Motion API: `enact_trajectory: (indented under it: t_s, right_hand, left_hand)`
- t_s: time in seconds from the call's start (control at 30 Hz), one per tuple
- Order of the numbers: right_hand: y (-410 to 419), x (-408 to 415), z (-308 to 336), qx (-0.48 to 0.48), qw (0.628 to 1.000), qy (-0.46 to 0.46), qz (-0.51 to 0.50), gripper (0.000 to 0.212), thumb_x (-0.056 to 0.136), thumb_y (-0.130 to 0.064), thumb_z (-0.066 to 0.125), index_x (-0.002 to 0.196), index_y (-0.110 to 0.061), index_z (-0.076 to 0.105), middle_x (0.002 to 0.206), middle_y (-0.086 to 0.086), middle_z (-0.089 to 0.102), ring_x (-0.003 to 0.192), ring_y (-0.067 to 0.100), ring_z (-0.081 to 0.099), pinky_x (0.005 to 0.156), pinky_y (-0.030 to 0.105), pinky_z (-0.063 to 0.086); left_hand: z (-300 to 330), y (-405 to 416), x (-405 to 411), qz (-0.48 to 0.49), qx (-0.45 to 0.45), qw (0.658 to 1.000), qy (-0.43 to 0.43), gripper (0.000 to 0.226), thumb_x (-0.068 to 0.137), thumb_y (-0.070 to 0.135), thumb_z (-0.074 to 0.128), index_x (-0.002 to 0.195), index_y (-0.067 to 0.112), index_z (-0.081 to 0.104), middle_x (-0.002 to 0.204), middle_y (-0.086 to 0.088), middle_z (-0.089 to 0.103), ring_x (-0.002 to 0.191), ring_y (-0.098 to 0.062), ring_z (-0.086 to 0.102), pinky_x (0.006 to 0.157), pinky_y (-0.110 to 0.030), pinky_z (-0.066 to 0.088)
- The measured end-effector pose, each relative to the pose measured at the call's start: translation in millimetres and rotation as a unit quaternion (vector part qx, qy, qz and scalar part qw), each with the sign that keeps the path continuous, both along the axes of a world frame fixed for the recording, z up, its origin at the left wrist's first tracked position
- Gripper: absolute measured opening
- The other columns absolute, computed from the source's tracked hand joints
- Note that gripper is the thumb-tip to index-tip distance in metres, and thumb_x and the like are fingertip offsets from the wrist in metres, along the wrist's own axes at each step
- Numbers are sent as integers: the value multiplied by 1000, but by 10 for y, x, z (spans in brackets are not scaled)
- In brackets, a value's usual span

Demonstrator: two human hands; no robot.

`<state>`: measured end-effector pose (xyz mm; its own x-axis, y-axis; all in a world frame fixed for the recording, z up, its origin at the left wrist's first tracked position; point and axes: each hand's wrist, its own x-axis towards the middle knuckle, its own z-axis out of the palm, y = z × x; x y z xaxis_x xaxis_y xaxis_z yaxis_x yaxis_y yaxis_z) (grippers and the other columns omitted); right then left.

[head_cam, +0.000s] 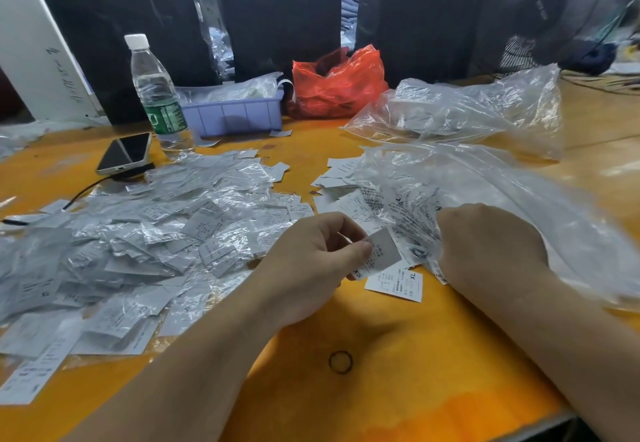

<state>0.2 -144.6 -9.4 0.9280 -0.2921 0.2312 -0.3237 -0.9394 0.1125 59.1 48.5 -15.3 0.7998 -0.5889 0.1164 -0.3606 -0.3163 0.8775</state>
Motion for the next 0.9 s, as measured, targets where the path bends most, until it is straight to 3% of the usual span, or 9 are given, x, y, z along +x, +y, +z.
enact_trajectory:
  t_s: [0.1,0.2,0.33,0.43,0.5,0.67,0.77,0.9]
  right_hand:
    - [-21,-7,-16,37,996,-76,30,9,86,-15,55,90,-15,64,81,2,58,75,26,52,60,32,48]
    - [-11,-15,-46,97,968,-205,108,9,84,-5,62,86,-8,70,86,7,62,68,32,57,56,36,50]
    - [59,-7,-8,166,910,-309,222,8,84,-1,67,86,-8,71,79,4,68,65,21,59,58,40,53]
    - [157,9,116,247,866,-348,260,12,85,-4,68,86,-15,71,75,-9,69,69,8,63,64,30,55]
    - [252,60,223,378,825,-322,270,15,86,-5,65,85,-19,69,71,-10,70,71,7,67,66,22,55]
    - [507,363,489,648,698,-164,258,18,86,2,64,97,-12,62,77,8,74,62,22,67,59,29,59]
    - [639,599,566,697,659,-104,263,27,85,5,65,107,-10,59,79,8,72,61,20,65,57,31,57]
    - [701,746,445,730,632,-87,245,34,83,8,65,111,-10,59,82,9,68,63,19,64,55,29,54]
  left_hand:
    - [13,7,-7,7,-3,1000,3,10,93,36,62,84,31,65,62,13,62,54,-2,53,53,-17,41]
    - [34,19,-4,21,-27,999,20,7,94,27,62,89,23,64,66,8,66,57,-5,58,54,-21,46]
    - [78,75,36,60,-89,992,65,4,94,12,59,90,13,61,73,0,69,57,-10,61,51,-24,50]
    - [121,119,96,94,-134,982,94,10,93,7,57,86,14,62,80,-5,69,63,-11,64,52,-24,51]
    - [146,147,134,117,-158,974,109,14,92,7,56,84,16,62,80,-2,68,69,-13,65,55,-25,53]
    - [181,247,210,187,-202,956,104,10,92,10,56,90,17,63,77,3,66,66,-8,61,57,-24,53]
    - [208,299,235,219,-234,943,87,10,92,9,57,98,15,59,80,-1,64,56,-6,59,54,-24,53]
    - [199,341,263,255,-260,931,37,28,95,8,55,110,31,49,82,-6,63,54,-8,60,53,-24,53]
